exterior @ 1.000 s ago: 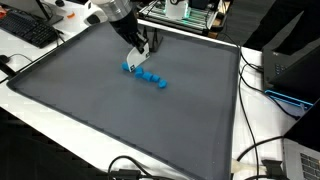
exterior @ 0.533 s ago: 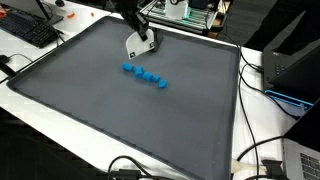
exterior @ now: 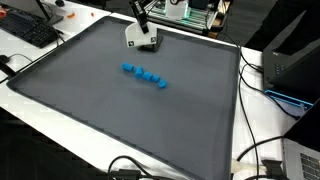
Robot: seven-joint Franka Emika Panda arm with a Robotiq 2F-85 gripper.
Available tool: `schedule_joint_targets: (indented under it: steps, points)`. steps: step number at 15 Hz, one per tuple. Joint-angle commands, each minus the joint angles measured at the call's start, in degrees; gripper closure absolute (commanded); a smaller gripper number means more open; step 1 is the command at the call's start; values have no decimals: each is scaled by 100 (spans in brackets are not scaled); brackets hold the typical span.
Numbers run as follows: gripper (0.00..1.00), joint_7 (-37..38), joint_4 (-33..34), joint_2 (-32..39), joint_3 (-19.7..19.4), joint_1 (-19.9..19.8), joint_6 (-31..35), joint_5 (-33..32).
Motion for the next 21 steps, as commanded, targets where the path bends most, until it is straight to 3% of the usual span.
schedule_joint_targets:
  steps: [1, 8, 21]
  points:
    - [99, 613, -762, -565, -3, -60, 265, 169]
    - [99, 1256, -1584, -987, 40, -172, 589, 479]
    - [99, 1204, -2398, -897, 25, -215, 1967, 1358]
